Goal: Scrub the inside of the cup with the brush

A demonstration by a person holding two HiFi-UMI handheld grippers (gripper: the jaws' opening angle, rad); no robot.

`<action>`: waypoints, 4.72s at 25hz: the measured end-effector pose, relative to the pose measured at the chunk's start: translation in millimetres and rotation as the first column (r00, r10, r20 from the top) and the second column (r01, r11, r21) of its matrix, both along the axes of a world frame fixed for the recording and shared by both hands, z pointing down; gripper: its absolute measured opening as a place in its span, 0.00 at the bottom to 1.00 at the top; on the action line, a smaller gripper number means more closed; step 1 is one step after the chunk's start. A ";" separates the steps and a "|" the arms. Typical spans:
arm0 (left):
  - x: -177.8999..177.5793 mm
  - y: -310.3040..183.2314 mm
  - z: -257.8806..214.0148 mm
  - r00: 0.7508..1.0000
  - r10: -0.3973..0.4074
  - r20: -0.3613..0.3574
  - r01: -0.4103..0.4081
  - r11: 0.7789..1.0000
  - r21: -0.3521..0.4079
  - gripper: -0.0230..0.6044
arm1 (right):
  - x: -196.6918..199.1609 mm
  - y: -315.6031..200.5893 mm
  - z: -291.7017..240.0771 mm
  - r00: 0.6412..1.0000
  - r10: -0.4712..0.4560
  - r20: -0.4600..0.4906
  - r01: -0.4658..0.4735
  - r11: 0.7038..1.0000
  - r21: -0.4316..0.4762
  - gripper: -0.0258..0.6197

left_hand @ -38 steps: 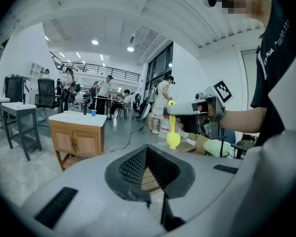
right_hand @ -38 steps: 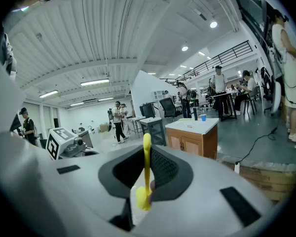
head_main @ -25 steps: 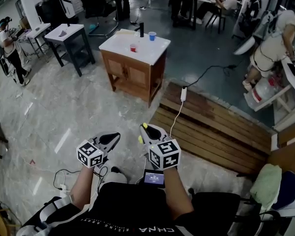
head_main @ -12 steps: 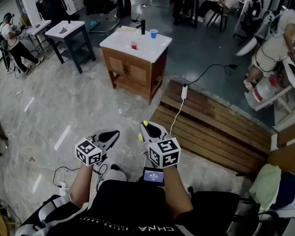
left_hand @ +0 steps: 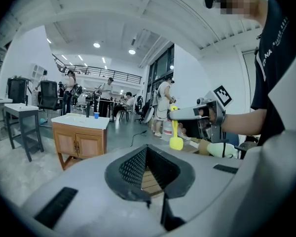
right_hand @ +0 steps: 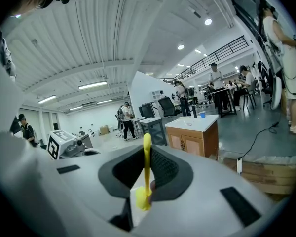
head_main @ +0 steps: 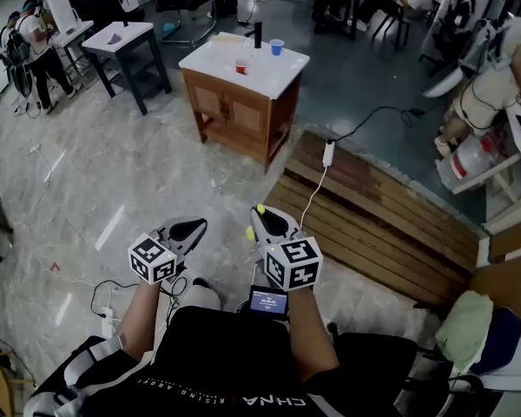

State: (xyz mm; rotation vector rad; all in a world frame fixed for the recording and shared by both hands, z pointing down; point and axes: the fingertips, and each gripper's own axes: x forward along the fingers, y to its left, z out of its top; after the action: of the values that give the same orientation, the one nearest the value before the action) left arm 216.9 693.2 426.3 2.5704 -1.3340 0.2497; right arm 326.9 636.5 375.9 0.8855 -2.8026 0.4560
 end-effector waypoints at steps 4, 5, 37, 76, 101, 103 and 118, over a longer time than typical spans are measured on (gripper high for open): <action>-4.3 -0.8 -6.8 0.999 -0.044 -0.032 0.044 0.999 0.012 0.04 | 5.7 -5.2 3.2 1.000 -0.002 0.009 0.002 1.000 -0.017 0.10; -5.9 -0.7 -6.1 0.998 -0.049 -0.031 0.050 0.999 0.011 0.04 | 5.7 -6.7 5.3 1.000 -0.002 0.010 0.002 1.000 -0.022 0.10; -211.2 -208.9 13.9 0.999 0.022 -0.025 -0.023 0.999 -0.034 0.04 | -192.1 -202.8 14.5 0.987 0.052 -0.152 -0.057 0.998 -0.033 0.10; -225.9 -505.6 6.4 0.993 0.107 0.039 -0.105 0.992 -0.064 0.04 | -218.4 -504.1 25.6 0.995 0.073 -0.064 -0.079 0.993 -0.087 0.10; -271.0 -685.6 8.5 0.957 0.289 0.010 -0.288 0.956 -0.061 0.04 | -267.1 -664.7 25.9 0.972 0.215 -0.098 -0.224 0.970 -0.094 0.10; -285.4 -705.0 6.7 0.949 0.316 0.016 -0.315 0.947 -0.058 0.04 | -280.3 -681.9 23.1 0.965 0.244 -0.099 -0.253 0.963 -0.091 0.10; -343.0 -784.5 23.7 0.893 0.450 -0.018 -0.450 0.888 -0.092 0.04 | -341.0 -744.4 32.1 0.918 0.372 -0.137 -0.388 0.914 -0.117 0.10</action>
State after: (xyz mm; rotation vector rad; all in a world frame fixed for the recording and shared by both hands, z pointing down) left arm -126.0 -91.3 450.1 2.7631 -0.6833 0.3857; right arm -14.1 -107.9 408.1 1.3838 -2.4586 0.6276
